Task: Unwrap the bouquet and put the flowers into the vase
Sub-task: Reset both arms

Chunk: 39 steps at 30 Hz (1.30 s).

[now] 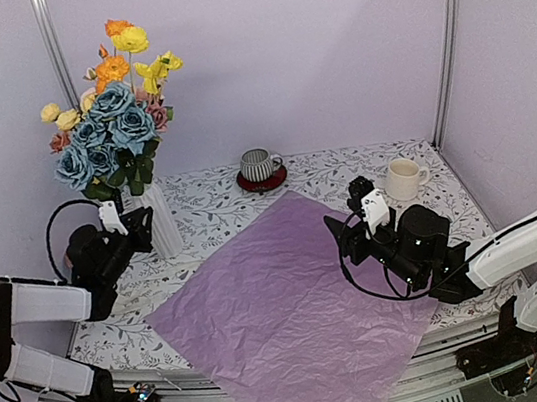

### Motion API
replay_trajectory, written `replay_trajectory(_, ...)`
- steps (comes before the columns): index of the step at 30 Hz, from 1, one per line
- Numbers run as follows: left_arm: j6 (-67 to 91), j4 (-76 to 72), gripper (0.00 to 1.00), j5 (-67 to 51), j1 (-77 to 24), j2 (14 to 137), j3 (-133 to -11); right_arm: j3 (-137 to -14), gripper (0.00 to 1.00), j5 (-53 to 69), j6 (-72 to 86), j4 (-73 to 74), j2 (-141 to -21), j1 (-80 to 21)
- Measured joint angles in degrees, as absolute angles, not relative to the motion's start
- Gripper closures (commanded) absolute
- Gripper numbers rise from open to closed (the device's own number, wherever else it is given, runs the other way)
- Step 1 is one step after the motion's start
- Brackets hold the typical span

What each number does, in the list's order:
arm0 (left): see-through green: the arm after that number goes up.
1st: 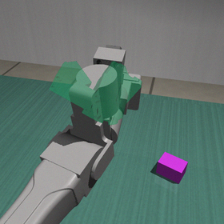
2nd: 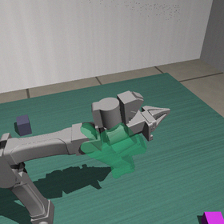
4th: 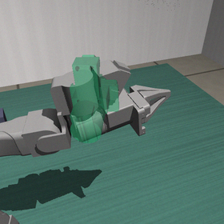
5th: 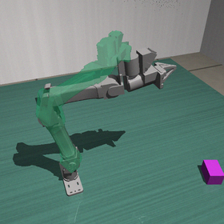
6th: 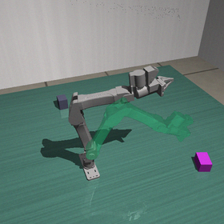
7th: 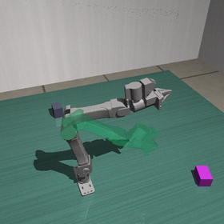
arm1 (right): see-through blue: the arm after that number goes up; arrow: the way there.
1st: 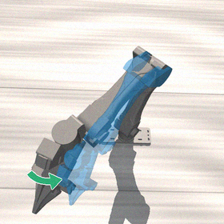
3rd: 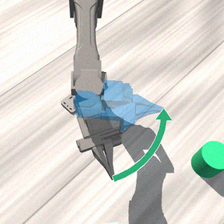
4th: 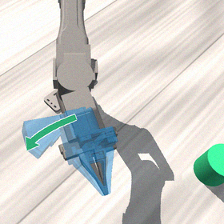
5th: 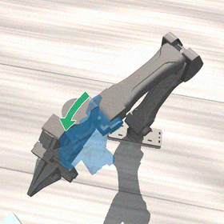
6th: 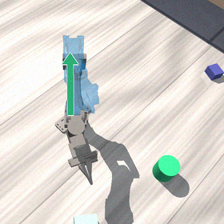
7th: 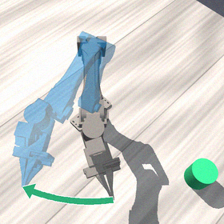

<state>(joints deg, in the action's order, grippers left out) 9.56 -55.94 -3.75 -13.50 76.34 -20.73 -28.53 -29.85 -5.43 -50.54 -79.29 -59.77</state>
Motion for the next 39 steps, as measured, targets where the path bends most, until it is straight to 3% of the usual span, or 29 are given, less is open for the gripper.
replay_trajectory(2, 10.68, -54.85, 0.68, -3.14, -13.5, 75.72, -20.67, -28.53, 0.4, -29.85, -5.43, -50.54, -79.29, -59.77)
replay_trajectory(4, 12.43, -54.28, 0.55, -2.72, -13.5, 74.96, -20.21, -28.53, 0.4, -29.85, -5.43, -50.54, -79.29, -59.77)
replay_trajectory(6, 13.74, -53.91, 0.24, -2.52, -13.5, 74.13, -19.29, -28.53, 0.4, -29.85, -5.43, -50.54, -79.29, -59.77)
replay_trajectory(8, 14.87, -53.25, 0.07, -2.52, -13.5, 73.19, -18.15, -28.53, 0.4, -29.85, -5.43, -50.52, -79.29, -59.77)
replay_trajectory(9, 15.25, -52.9, 0.03, -2.52, -13.5, 72.88, -17.76, -28.53, 0.4, -29.82, -5.43, -50.52, -79.29, -59.77)
replay_trajectory(19, 19.14, -48.29, 0.02, -3.64, -13.5, 65.23, -12.97, -28.53, 0.4, -29.67, -5.43, -50.5, -79.29, -59.77)
replay_trajectory(21, 19.84, -47.18, 0.02, -4.16, -13.5, 62.26, -11.33, -28.53, 0.31, -29.95, -5.39, -50.5, -79.29, -59.77)
replay_trajectory(24, 20.05, -43.0, 0.02, -4.25, -13.5, 57.17, -10.5, -28.53, 0.05, -30.89, -4.84, -50.54, -79.26, -59.77)
replay_trajectory(25, 20.03, -40.69, 0.02, -4.01, -13.5, 55.11, -10.59, -28.53, 0.0, -31.4, -4.69, -50.57, -79.24, -59.77)
replay_trajectory(33, 18.7, -23.83, 0.02, 1.28, -13.23, 39.05, -11.38, -28.51, 0.01, -41.5, -4.49, -51.11, -79.22, -58.48)
replay_trajectory(39, 15.7, -19.4, 0.02, 4.91, -11.88, 31.0, -10.44, -28.18, 0.01, -48.51, -0.69, -48.38, -76.97, -51.48)
